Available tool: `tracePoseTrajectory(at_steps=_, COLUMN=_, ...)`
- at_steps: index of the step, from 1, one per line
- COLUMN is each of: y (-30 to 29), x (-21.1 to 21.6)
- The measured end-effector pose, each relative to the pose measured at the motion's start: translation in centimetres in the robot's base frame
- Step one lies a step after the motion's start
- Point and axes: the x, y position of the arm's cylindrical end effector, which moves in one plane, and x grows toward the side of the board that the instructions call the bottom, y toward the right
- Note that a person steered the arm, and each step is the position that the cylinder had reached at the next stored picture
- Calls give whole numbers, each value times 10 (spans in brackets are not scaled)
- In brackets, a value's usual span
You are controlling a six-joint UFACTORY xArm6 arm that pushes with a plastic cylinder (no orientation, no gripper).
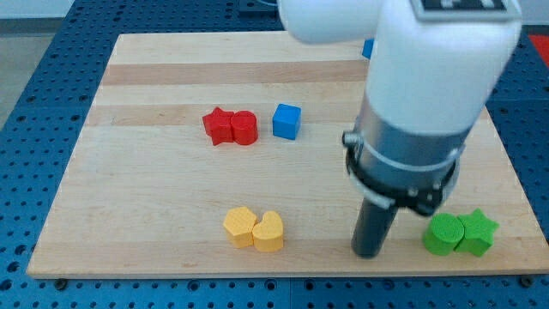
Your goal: Push yellow heart into the red circle
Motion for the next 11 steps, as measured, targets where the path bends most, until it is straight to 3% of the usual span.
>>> tracePoseTrajectory(at_steps=2, y=-66, x=5)
tracePoseTrajectory(at_steps=4, y=-74, x=-64)
tracePoseTrajectory(at_steps=6, y=-66, x=-1)
tracePoseTrajectory(at_steps=7, y=-91, x=4)
tracePoseTrajectory(at_steps=9, y=-105, x=-58)
tracePoseTrajectory(at_steps=11, y=-109, x=-27)
